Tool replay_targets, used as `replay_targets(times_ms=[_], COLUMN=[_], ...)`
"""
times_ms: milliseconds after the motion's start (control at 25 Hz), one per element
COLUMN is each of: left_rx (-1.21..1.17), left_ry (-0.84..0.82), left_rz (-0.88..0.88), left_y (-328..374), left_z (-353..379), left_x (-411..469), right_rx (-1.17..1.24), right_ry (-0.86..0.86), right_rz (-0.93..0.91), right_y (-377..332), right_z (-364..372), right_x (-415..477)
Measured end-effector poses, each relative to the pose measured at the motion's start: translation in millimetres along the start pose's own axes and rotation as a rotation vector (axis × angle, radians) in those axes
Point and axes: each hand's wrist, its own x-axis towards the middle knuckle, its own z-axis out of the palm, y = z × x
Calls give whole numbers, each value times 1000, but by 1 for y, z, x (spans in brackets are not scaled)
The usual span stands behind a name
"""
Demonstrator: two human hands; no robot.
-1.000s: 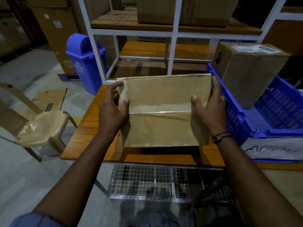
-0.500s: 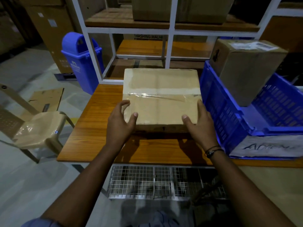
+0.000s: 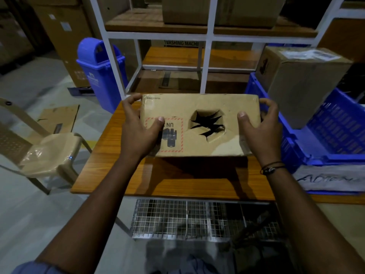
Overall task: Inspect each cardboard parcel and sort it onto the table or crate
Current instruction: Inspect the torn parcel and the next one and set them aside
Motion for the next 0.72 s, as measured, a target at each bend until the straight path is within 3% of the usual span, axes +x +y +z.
replay_targets(times_ms=[200,320,440,600,720], left_rx=[-10,-13,-45,-31,-55], left_ry=[-145,-119,-46,-11,-10], left_rz=[-33,-98,-144,-142,-182], left_y=[-4,-3,-3,-11,-19], left_z=[-6,-1,9,10,-1], left_x=[4,-5,-14,-9,7], right_rx=[-98,-170,-34,136,464], right_ry=[-67,-200,-200,-77,29], right_rz=[2,154,284,297,539], right_y=[-5,-1,-3,1,12], right_z=[3,4,5,6,8], right_x=[6,6,1,-1,-2])
